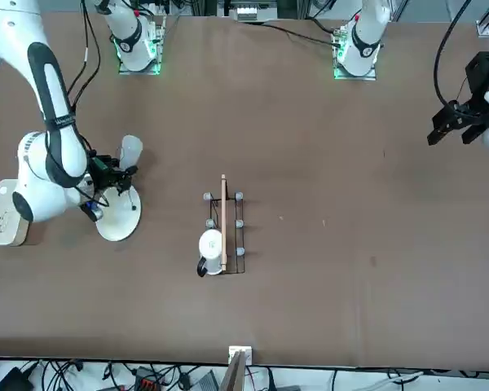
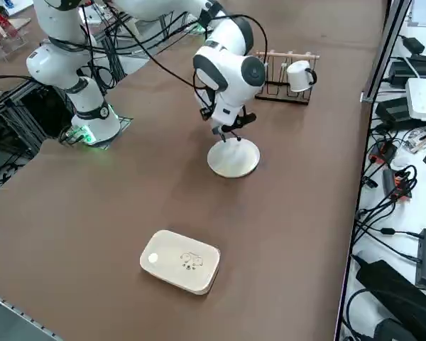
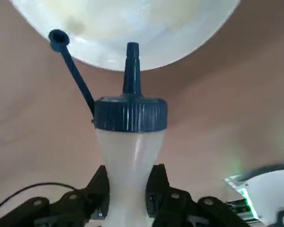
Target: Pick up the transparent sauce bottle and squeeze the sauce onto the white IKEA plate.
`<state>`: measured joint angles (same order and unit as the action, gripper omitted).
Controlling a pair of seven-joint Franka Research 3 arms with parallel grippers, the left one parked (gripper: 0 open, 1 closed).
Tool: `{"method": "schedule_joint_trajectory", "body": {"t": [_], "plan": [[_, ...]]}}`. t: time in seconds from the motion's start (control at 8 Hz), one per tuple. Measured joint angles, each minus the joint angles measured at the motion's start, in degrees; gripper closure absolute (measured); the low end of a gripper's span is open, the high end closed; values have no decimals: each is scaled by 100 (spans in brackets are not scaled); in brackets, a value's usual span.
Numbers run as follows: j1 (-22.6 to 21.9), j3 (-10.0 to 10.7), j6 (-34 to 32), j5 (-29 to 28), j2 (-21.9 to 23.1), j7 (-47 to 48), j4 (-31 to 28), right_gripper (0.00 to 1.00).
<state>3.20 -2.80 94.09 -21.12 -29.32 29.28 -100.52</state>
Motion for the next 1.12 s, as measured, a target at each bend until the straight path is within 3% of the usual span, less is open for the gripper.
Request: {"method": "schedule_joint_trajectory", "body": {"t": [0.62, 1.12], "plan": [[-142, -2, 660, -669, -27, 0, -55, 62], [-102, 22, 1037, -814, -130, 0, 20, 62]]}}
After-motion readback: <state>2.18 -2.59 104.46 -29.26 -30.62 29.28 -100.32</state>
